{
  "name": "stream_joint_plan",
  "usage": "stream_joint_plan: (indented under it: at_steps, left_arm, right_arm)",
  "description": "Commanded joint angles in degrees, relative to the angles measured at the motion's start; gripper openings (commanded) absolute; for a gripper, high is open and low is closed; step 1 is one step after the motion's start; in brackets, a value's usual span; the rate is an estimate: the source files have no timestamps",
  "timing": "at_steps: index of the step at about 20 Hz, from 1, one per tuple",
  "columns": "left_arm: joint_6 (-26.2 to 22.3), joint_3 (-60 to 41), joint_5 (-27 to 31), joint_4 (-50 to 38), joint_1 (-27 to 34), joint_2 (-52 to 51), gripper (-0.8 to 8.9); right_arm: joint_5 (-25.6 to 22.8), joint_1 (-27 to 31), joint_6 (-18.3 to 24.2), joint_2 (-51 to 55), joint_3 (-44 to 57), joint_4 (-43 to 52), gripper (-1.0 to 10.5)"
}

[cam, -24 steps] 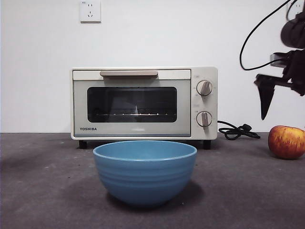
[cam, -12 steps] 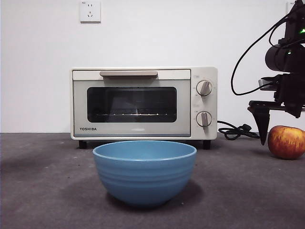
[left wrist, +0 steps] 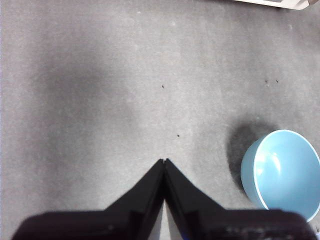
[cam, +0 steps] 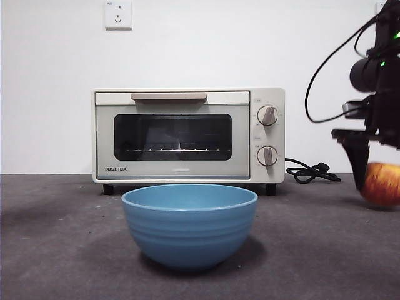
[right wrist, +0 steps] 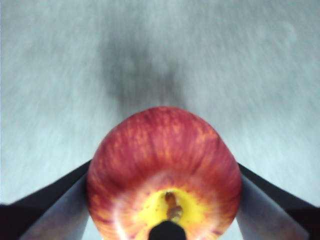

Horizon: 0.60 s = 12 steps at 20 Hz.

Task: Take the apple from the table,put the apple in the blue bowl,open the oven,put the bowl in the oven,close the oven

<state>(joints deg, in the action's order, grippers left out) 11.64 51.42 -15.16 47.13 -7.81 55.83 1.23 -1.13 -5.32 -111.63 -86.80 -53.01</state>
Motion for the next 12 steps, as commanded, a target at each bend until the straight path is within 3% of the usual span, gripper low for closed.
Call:
stream_joint_plan:
  at_steps: [1,6,8,12]
  left_arm:
    - [0.02,-0.02,0.17,-0.11,-0.17,0.22,-0.04]
    - [-1.77,-0.02,0.22,-0.31,-0.15,0.61,-0.04]
    - [-1.79,-0.02,0.28,-0.72,-0.15,0.76,-0.04]
    - [-1.79,-0.02,0.24,-2.08,-0.17,1.31,-0.04]
  right_arm:
    - [0.90,-1.09,-0.50,6.38,-0.46,-1.95,-0.1]
    - [2.93,-8.07,-0.57,17.68,-0.46,-7.23,0.0]
    - [6.12,-12.98,-1.25,20.61,-0.46,-8.20,0.0]
    - [6.43,-24.70,-3.93,21.73,-0.42,-9.16,0.0]
